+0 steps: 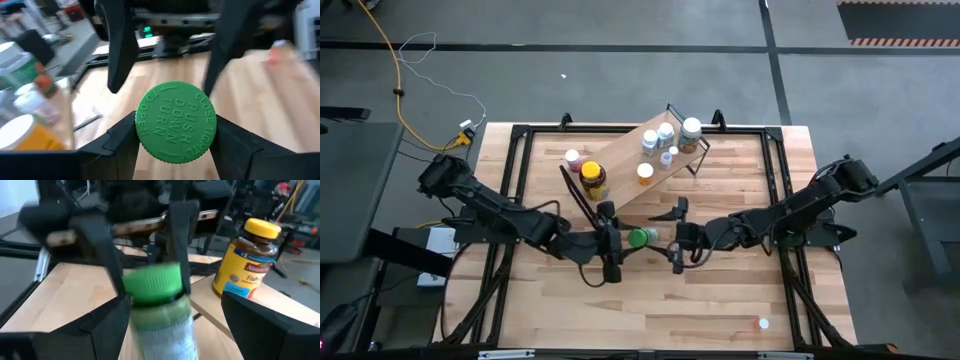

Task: Pick and place medicine bottles onto shelf by color
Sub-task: Put the dark green medicine bottle on the shelf

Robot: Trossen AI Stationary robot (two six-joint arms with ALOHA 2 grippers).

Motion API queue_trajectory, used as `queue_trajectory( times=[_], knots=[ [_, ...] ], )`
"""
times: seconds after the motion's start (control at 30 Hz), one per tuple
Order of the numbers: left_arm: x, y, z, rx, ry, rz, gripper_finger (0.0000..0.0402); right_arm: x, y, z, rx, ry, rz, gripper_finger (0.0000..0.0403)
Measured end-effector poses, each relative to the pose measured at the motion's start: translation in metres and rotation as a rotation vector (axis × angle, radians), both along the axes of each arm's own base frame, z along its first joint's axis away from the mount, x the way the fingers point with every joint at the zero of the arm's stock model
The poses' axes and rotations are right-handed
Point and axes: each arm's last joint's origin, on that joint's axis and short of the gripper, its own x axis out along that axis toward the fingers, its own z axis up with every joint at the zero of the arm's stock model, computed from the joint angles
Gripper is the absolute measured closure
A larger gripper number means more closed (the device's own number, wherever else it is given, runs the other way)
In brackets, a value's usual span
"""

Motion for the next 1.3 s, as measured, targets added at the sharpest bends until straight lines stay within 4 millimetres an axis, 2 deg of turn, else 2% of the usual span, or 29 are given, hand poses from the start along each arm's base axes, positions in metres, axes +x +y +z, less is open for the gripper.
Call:
queue_trajectory(
  times=[0.23,0.53,1.03,1.13,1.3],
  knots=[
    [0.003,0.002,-0.004,0.077,-0.014,0.119,0.021,0.014,-0.005,-0.008,-0.002,0.144,-0.066,0.01],
    [-0.002,-0.009,0.007,0.054,-0.084,0.099,0.0209,0.031,-0.007,-0.016,-0.105,0.196,-0.128,0.01],
    [-0.006,-0.01,0.005,0.071,-0.054,0.127,0.0205,0.031,-0.004,-0.009,-0.112,0.172,-0.127,0.01],
    [-0.006,-0.01,0.005,0.07,-0.056,0.129,0.0205,0.031,-0.004,-0.009,-0.113,0.174,-0.127,0.011],
    [-0.006,-0.009,0.005,0.072,-0.058,0.137,0.0204,0.031,-0.004,-0.008,-0.11,0.169,-0.127,0.0151]
  ],
)
